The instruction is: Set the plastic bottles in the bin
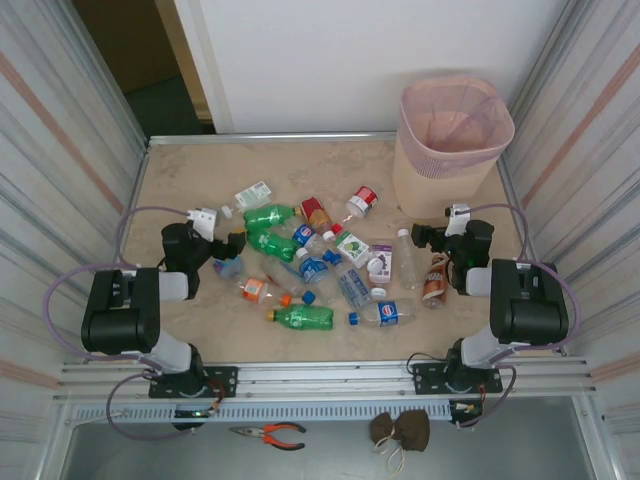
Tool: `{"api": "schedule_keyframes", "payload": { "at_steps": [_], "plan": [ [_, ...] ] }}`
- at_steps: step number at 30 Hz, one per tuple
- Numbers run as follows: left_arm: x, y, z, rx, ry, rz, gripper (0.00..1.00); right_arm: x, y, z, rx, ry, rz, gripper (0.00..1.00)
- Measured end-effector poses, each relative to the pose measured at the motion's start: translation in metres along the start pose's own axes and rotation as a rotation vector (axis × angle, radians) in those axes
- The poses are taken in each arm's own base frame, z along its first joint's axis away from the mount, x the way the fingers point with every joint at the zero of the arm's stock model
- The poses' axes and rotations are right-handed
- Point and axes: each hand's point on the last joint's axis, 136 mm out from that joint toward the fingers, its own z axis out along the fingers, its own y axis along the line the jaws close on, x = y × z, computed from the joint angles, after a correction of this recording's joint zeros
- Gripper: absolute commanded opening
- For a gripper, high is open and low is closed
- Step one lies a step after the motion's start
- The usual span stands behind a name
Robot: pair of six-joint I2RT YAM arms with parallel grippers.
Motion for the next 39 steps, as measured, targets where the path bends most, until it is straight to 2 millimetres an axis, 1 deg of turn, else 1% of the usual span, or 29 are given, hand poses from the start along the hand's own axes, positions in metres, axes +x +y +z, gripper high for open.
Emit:
{"api": "schedule_keyframes", "payload": {
  "at_steps": [39],
  "plan": [
    [-0.0001, 0.0004, 0.0000, -0.003, 0.000, 0.002, 0.99, 0.0012, 0.0008, 0.0002, 0.009, 0.007, -0.003, 0.99]
  ]
}}
